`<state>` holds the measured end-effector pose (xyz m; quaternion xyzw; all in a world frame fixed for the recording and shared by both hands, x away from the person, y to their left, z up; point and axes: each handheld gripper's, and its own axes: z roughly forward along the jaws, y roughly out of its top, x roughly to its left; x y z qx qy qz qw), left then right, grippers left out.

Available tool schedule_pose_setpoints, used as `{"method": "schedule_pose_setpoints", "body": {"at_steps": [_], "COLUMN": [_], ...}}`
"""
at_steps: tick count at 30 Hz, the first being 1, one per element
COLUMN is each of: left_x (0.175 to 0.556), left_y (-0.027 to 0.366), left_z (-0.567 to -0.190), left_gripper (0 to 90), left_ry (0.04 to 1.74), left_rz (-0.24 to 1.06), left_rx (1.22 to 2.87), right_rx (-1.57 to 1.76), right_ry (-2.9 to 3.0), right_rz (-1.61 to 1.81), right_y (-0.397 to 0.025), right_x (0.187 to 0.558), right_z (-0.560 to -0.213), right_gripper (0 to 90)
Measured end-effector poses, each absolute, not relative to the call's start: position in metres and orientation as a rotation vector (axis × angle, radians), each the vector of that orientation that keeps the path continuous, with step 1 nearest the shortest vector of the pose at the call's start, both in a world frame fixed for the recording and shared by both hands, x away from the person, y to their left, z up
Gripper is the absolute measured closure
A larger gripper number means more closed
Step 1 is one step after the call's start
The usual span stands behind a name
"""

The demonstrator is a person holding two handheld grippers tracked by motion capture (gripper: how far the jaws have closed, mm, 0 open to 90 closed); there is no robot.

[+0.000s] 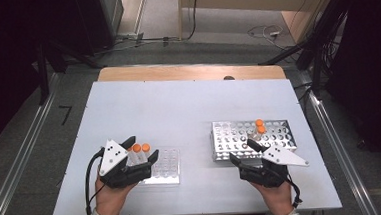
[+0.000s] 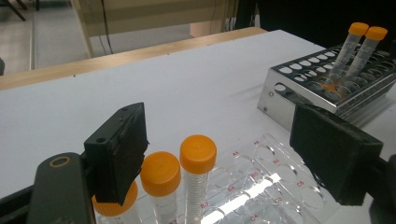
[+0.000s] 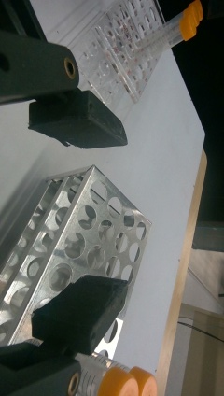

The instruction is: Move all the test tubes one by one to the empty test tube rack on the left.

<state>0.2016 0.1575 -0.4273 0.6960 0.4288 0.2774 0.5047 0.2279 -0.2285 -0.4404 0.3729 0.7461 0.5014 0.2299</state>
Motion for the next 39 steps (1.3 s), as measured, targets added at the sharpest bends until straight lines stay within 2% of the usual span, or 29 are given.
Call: {"method": "schedule_pose_setpoints", "body": {"at_steps": [27,36,39], "left_x": [0.200,0.200,0.200], "left_y": [0.157,0.156,0.156], "left_z": [-0.427,-0.427,-0.426], "left_gripper": [19.5,19.5,19.5], "left_ry": [1.032,1.031,1.034], "left_rz": [0.691,0.693,0.695], "left_rx": [1.680,1.682,1.679], "right_rx": [1.147,1.189,1.194], "right_ry": [1.914,1.885,1.878], "right_rz": [1.307,1.268,1.243], "right_y": [-0.262,-0.266,-0.265], "right_x": [0.236,0.253,0.257], "right_z": [-0.445,-0.452,-0.455], "right_gripper": [24.5,28.8,34.4]}}
